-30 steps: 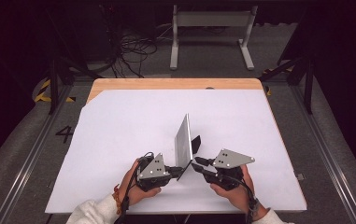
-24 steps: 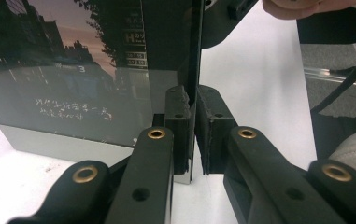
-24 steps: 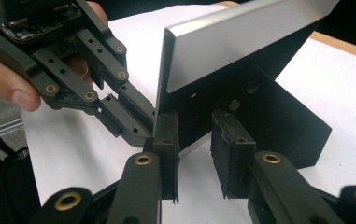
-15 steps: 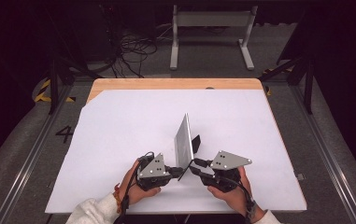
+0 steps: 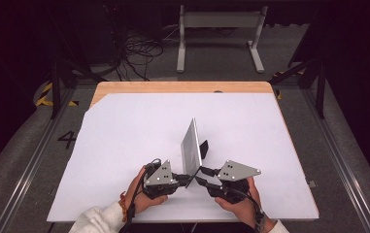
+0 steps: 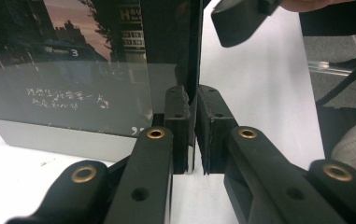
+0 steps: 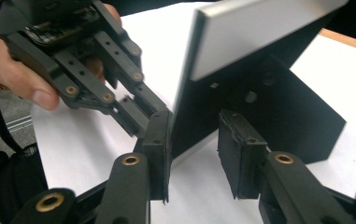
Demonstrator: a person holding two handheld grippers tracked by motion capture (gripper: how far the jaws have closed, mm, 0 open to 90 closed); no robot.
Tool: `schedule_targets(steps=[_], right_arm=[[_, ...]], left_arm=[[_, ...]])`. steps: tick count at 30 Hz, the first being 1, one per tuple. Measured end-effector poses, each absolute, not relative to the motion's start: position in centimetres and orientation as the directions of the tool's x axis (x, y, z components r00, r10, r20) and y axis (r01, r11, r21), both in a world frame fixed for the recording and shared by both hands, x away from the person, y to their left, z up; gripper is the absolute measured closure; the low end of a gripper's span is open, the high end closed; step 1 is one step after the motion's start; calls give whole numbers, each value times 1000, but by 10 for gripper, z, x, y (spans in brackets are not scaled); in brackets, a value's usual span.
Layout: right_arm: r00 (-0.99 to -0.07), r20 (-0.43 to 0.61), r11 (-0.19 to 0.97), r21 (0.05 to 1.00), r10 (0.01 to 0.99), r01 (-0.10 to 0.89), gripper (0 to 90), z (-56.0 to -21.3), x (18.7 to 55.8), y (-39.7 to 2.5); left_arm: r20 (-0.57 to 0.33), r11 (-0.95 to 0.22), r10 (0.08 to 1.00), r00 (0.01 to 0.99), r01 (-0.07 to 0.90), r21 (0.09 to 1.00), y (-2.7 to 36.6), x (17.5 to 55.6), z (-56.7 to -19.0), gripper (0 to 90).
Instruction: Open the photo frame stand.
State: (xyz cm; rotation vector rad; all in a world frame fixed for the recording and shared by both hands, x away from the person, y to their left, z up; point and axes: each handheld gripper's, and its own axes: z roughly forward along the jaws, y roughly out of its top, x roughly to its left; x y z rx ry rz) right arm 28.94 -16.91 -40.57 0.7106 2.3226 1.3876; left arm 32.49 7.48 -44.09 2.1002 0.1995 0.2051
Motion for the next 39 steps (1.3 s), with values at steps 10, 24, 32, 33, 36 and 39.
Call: schedule_targets(steps=[10, 24, 32, 33, 36, 39], right_arm=[[-799, -51, 396, 886, 599, 241, 648, -406, 293, -161], [-773, -48, 402, 874, 632, 274, 617, -415, 299, -155], [-773, -50, 407, 870, 633, 277, 639, -418, 300, -157], [-772, -52, 409, 870, 633, 276, 640, -418, 300, -157], [-773, -50, 408, 869, 633, 278, 645, -418, 300, -158], [-770, -53, 411, 868, 635, 279, 652, -418, 299, -158]], left_arm=[[64, -522, 224, 972, 64, 851, 72, 325, -444, 835], [71, -525, 225, 972, 60, 849, 66, 327, -447, 826], [91, -576, 194, 977, 38, 817, 66, 328, -450, 787], [91, -576, 194, 977, 38, 817, 66, 328, -450, 765], [91, -586, 210, 974, 51, 808, 76, 331, -449, 751], [87, -580, 238, 967, 70, 812, 86, 333, -447, 725]])
